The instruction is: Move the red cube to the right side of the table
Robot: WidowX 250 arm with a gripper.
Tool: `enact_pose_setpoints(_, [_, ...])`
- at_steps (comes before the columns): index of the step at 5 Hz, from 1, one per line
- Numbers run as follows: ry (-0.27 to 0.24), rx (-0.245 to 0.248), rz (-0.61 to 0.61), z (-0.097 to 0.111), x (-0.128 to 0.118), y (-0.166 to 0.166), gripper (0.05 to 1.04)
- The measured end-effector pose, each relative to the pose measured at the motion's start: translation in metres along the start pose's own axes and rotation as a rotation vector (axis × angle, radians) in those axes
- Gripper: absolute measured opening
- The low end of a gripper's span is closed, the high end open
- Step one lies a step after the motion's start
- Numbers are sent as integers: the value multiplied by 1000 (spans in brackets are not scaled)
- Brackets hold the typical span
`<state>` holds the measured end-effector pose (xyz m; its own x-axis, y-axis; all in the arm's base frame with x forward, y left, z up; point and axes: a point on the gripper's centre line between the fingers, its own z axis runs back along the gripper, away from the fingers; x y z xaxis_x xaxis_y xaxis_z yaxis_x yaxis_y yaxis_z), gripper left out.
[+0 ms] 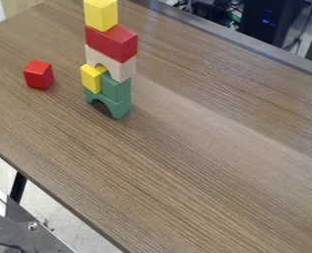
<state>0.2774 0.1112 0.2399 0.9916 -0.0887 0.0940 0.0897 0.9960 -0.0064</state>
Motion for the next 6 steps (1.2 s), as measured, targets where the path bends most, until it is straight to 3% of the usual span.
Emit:
enact_pose_setpoints(1, [32,-18,2,-10,0,0,1000])
enact_pose_setpoints(2, [48,-29,-86,-18,-7,18,1001])
enact_pose_setpoints(3, [62,-28,-217,-35,-19,58,1000])
enact_pose_setpoints(5, [110,13,-542,-59,-16,108,1000])
enact_pose_setpoints(6, [134,-37,-693,-86,-14,121,1001])
